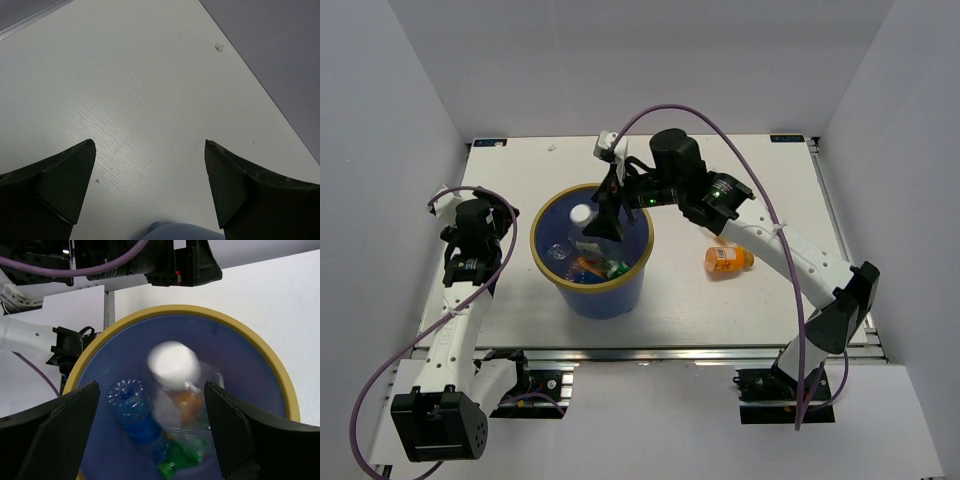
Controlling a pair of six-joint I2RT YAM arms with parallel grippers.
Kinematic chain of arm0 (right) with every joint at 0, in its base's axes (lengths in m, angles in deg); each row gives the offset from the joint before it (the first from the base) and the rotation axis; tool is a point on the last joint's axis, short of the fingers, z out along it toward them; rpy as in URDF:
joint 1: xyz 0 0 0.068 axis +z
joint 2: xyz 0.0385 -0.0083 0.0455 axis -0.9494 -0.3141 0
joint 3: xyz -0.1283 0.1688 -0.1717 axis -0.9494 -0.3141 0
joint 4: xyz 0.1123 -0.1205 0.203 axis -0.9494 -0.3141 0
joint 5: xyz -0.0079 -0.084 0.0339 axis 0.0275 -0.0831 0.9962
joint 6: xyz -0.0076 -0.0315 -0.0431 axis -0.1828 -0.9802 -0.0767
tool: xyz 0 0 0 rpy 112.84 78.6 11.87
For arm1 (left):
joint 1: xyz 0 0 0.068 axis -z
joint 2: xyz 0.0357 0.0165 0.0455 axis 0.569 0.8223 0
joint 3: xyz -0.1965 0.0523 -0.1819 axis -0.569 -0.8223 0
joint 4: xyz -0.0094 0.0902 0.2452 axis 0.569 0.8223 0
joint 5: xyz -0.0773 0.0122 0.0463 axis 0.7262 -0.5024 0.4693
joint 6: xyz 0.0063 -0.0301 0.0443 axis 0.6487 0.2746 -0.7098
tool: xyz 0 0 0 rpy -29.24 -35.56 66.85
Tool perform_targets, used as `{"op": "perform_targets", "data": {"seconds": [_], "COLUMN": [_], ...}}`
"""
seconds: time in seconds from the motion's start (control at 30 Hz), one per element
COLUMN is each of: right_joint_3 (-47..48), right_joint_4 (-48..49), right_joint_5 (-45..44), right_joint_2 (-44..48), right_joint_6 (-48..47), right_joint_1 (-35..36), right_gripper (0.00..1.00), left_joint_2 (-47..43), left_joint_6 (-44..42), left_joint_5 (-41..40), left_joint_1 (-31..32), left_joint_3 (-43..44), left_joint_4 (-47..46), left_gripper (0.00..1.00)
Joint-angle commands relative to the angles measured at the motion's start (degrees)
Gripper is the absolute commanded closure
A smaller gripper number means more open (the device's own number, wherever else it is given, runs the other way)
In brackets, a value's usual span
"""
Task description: Put the plastic bottles in the bin
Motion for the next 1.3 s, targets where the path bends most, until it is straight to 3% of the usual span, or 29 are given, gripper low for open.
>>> {"op": "perform_targets", "data": {"seconds": [0.0, 0.17, 0.27, 0.47, 0.63, 0.73, 0.77, 0.93, 1.27], "right_joint_3": [4.8, -1.0, -11.9, -38.1, -42.9, -44.5, -44.6, -46.4, -56.5], "right_joint_4": [0.7, 1.4, 2.8, 0.3, -11.2, -12.8, -13.6, -9.4, 3.3], "right_joint_5": [-1.1, -7.3, -13.5, -37.0, -50.4, -53.6, -49.1, -40.1, -47.6], "right_joint_2": [4.8, 11.6, 18.5, 28.8, 28.4, 28.9, 28.9, 27.6, 20.6], "right_joint_6": [-0.6, 4.9, 13.3, 23.4, 24.2, 17.8, 9.3, -4.2, -24.3], "right_joint_1": [-0.3, -6.6, -13.6, -19.1, -20.0, -20.0, -20.0, -19.7, -19.4], "right_gripper": [0.11, 0.11, 0.11, 0.11, 0.1, 0.11, 0.11, 0.11, 0.11], "left_joint_2": [-1.5, -2.1, -2.0, -1.6, -0.8, -0.3, -0.1, 1.1, 5.2], "left_joint_6": [0.2, 0.3, 0.3, 0.3, 0.3, 0.1, 0.0, -0.1, -0.8], "left_joint_5": [0.0, -0.3, -0.4, 0.0, 1.6, 1.7, 1.7, 2.9, 3.8], "left_joint_1": [-0.2, -0.2, -0.2, -0.2, -0.2, -0.2, -0.2, -0.2, -0.2], "left_joint_3": [0.7, 0.3, 0.3, 0.1, 0.0, -0.1, -0.3, -0.4, 0.8], "left_joint_4": [0.4, 0.1, 0.0, -0.6, -1.2, -1.5, -1.5, -2.9, -3.2], "left_gripper": [0.02, 0.02, 0.02, 0.02, 0.02, 0.02, 0.02, 0.02, 0.02]}}
